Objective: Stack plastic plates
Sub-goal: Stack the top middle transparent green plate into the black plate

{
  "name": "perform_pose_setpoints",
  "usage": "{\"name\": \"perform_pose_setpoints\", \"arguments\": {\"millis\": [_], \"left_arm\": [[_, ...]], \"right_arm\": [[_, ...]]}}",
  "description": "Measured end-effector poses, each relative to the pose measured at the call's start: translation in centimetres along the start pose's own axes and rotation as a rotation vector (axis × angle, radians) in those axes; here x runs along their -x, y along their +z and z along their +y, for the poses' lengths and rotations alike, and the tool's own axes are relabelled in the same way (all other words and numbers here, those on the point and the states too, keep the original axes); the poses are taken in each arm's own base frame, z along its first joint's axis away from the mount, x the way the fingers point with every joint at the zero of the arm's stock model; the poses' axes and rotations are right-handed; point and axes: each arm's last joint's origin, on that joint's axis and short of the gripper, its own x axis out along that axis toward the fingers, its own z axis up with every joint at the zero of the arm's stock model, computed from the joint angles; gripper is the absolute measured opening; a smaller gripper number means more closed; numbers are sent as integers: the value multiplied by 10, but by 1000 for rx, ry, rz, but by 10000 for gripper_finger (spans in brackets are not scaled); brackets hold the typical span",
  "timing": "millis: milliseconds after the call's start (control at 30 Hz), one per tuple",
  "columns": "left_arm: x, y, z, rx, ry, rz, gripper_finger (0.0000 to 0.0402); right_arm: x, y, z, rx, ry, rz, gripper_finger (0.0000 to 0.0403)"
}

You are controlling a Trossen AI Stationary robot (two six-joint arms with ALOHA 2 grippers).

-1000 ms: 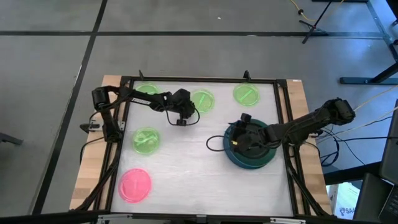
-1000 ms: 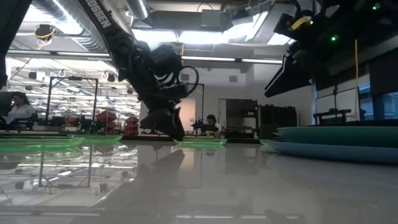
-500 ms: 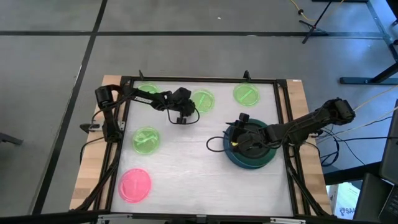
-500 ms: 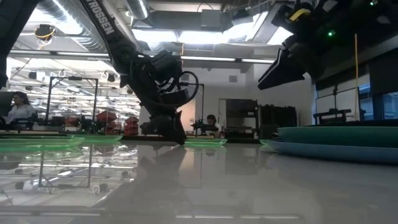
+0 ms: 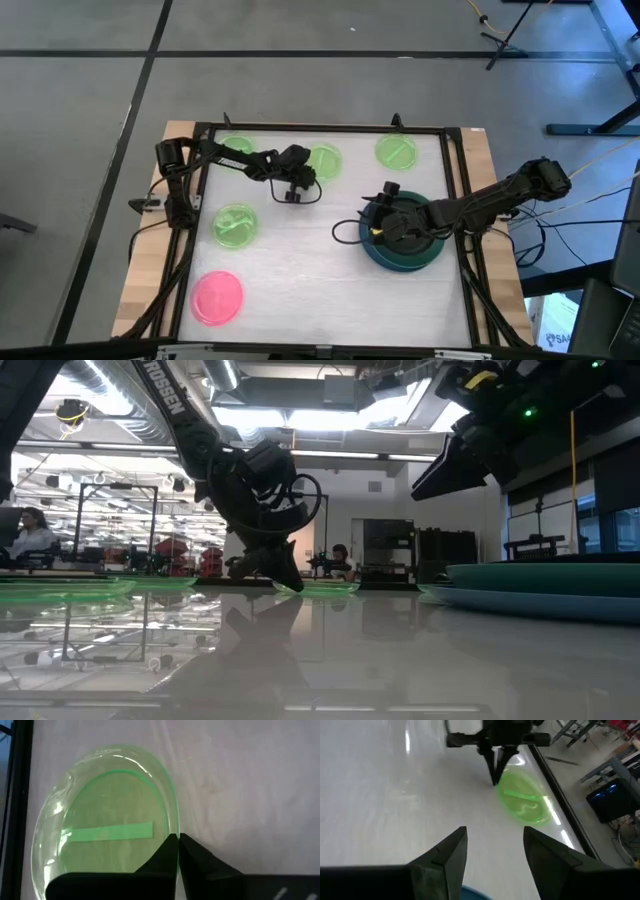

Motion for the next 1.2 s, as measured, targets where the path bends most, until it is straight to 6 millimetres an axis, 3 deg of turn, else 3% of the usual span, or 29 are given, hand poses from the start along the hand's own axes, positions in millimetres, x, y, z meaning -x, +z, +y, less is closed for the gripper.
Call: {"name": "perform_pose_setpoints", "arguments": {"millis": [400,1067,1200], "left_arm": [[12,33,-30,-81,45,-21,2],[34,84,-111,-321,97,-82,3],[38,89,-122,-349,93,-99,2]], "right_arm": [[-39,-10,4,38,101,63,186],[-73,-18,32,263,239,-29,185],[-75,-21,35,283,258,-29,163]]}}
